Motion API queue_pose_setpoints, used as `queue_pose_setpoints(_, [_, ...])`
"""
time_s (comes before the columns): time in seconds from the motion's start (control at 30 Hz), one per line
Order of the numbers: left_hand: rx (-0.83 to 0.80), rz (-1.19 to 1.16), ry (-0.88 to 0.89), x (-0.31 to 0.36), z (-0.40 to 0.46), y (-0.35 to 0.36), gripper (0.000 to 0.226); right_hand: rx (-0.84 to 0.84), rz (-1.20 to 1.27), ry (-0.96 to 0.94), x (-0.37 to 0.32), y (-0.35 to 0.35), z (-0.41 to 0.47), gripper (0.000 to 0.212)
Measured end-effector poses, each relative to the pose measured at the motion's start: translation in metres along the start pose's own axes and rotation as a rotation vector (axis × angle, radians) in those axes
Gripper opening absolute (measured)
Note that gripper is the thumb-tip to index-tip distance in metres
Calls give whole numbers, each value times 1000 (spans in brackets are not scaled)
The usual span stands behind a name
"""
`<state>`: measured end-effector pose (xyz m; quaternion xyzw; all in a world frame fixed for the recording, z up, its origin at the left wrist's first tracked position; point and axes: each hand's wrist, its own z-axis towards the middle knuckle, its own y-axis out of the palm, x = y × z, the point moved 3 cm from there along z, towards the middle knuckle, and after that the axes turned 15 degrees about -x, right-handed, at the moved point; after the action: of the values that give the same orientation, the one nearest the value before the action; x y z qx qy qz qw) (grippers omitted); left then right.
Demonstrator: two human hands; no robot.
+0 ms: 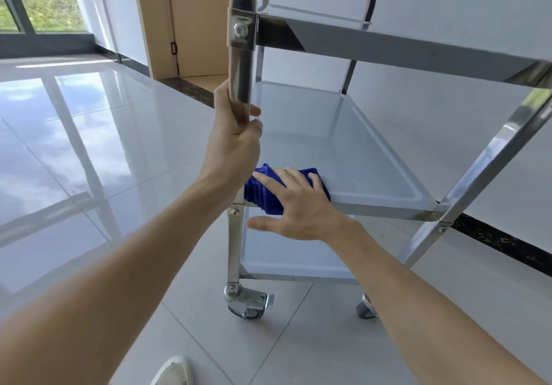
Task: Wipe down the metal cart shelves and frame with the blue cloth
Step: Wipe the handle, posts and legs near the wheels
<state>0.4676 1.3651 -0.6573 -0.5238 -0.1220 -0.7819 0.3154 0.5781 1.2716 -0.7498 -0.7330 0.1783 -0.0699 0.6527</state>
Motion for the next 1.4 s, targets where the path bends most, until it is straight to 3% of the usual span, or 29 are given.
queue_pose_setpoints(0.13, [-3,3,6,0,-1,0,48,9,108,-26,-1,-8,1,69])
queue_pose_setpoints(0.3, [7,5,24,-1,-3,0,46,215,14,-19,-21,9,-3,70])
queue_pose_setpoints(0.5, [0,19,26,1,-5,2,45,240,104,-101,-8,1,-11,58])
queue_pose_setpoints(0.6, [-17,29,26,5,-5,1,45,225,68,-100,2,-1,-15,65])
queue_pose_setpoints(0.77, [-57,64,42,7,-7,-3,45,337,-77,-62,17,7,-27,73])
queue_pose_setpoints(1.03, [-18,62,65,1,-5,-8,41,454,-173,-10,-28,24,-5,69])
queue_pose_setpoints(1.2, [-58,62,81,3,-3,-11,43,451,-255,-90,14,14,-29,70])
queue_pose_setpoints(1.4, [-142,30,84,4,-2,-9,46,491,-259,25,119,14,-96,60])
